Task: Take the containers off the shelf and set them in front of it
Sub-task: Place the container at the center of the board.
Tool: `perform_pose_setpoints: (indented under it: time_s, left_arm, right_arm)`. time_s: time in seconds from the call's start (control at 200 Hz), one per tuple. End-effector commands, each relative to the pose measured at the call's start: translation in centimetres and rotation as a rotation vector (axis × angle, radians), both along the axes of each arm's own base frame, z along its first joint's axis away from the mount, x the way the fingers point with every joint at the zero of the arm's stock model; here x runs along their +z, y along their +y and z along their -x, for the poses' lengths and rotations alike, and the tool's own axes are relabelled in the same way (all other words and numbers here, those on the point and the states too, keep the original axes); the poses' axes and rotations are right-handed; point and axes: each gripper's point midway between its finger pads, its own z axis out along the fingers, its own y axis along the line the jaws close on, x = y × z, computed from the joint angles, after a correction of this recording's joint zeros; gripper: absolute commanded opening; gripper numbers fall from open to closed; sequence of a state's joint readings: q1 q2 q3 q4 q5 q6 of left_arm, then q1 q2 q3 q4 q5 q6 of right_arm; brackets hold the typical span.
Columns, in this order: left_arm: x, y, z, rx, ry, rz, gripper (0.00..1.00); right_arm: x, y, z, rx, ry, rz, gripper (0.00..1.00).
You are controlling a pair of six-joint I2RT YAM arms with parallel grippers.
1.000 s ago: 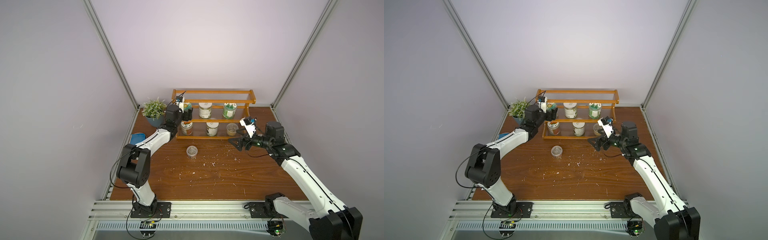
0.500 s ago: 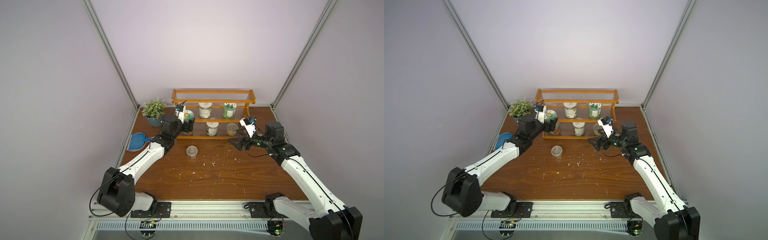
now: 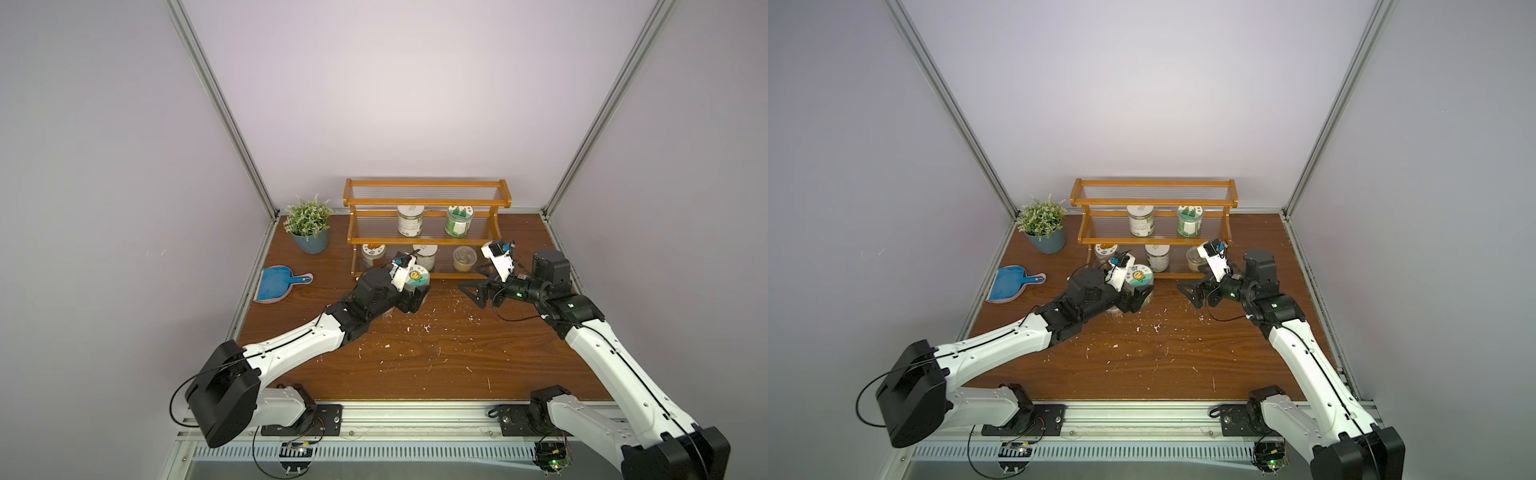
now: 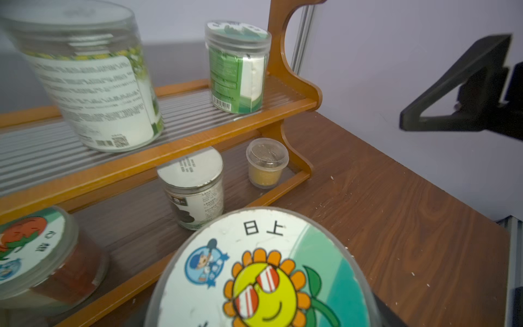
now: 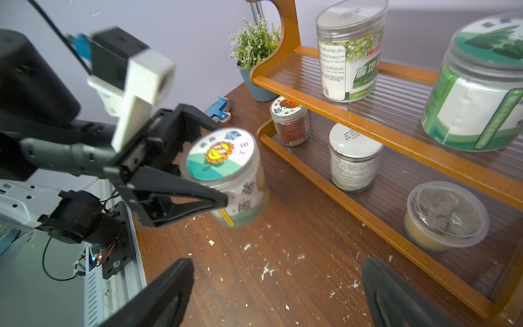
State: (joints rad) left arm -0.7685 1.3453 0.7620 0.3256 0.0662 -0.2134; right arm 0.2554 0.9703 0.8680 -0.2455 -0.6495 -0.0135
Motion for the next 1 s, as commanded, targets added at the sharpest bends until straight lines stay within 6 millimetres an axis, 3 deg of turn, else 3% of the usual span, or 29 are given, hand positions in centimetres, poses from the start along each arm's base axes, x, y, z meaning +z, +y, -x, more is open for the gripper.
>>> perform_pose_setpoints:
  time_s: [0.0, 0.38, 0.681, 0.996]
  left_arm:
    - [1.5, -2.1, -0.3, -0.062, -0.066, 0.086, 0.81]
    - [-6.4, -4.1, -1.1, -0.124, 0.019, -0.031, 0.81]
    - [-9.5, -4.5, -1.7, -0.128, 0.031, -0.094, 0.83]
    - [-10.4, -4.6, -1.4, -0.145, 0.057, -0.106, 0.92]
  right_arm:
    - [0.7, -0.5, 0.7, -0.015, -0.051, 0.015, 1.0]
    - [-0.5, -1.6, 1.3, -0.068, -0.035, 0.058, 0.99]
    - [-0.5, -1.4, 1.3, -0.056, -0.04, 0.051, 1.0]
    - [-0.8, -1.4, 1.2, -0.058, -0.036, 0.05, 1.0]
